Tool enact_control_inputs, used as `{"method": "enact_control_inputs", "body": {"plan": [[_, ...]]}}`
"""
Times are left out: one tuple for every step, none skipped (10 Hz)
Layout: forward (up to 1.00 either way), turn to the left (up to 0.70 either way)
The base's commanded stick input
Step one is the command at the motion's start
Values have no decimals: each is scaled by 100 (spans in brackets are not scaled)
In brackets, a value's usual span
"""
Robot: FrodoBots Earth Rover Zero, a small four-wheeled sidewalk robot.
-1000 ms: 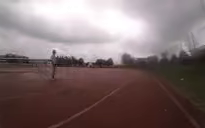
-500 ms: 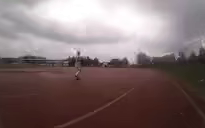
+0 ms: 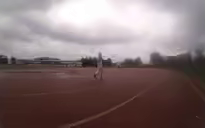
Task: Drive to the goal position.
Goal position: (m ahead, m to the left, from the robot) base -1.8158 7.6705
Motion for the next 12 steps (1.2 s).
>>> {"method": "enact_control_inputs", "body": {"plan": [[0,50],[0,50],[0,50],[0,50],[0,50],[0,50],[0,50],[0,50],[0,50],[0,50],[0,50],[0,50]]}}
